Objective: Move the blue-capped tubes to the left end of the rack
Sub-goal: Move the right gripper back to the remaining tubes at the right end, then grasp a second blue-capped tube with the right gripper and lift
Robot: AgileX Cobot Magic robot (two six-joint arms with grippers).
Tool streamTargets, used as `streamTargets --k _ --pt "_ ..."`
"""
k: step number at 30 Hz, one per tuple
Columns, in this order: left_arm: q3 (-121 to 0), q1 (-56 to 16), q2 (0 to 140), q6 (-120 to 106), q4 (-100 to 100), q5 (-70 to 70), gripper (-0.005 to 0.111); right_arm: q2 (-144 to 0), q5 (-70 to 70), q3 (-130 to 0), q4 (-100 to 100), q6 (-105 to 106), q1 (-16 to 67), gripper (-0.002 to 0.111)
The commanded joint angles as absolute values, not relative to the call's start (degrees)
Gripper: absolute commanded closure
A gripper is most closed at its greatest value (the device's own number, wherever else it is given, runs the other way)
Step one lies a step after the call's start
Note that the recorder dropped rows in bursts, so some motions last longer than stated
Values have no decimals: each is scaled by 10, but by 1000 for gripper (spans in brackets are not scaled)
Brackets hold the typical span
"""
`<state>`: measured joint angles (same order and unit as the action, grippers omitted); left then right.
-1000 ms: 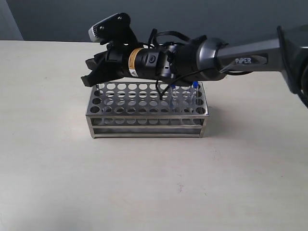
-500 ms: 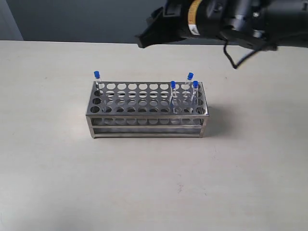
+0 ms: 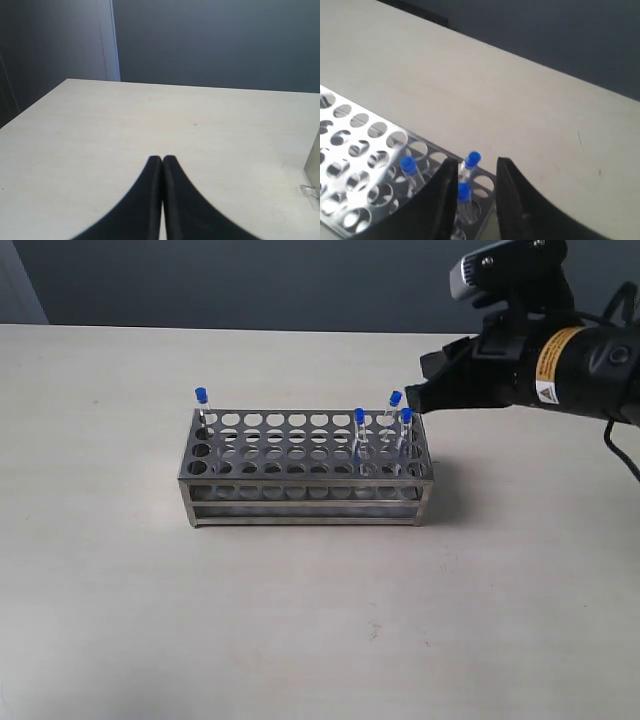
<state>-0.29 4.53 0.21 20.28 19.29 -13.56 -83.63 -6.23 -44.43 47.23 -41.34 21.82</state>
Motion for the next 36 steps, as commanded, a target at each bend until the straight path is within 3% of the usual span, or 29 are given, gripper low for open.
streamTargets --k 1,4,8,12,17,20,26,36 --pt "-1 40 0 204 191 -133 106 -868 -106 -436 472 -399 200 81" --pt "-1 40 0 204 191 -133 106 -899 -172 -436 470 -366 200 78" --pt "-1 40 0 204 191 -133 106 -929 -274 -436 393 -286 200 62" --pt "-1 40 0 204 191 -133 106 -900 -452 -438 143 -9 200 63" --pt "-1 40 0 204 191 -133 106 -843 -321 -418 -56 172 200 63" --pt "-1 40 0 204 191 -133 106 -840 -359 -348 -42 149 201 63" --pt "-1 40 0 204 191 -133 106 -886 -613 -192 -35 42 201 63" --pt "-1 40 0 204 191 -133 106 -1013 -617 -256 66 7 201 63"
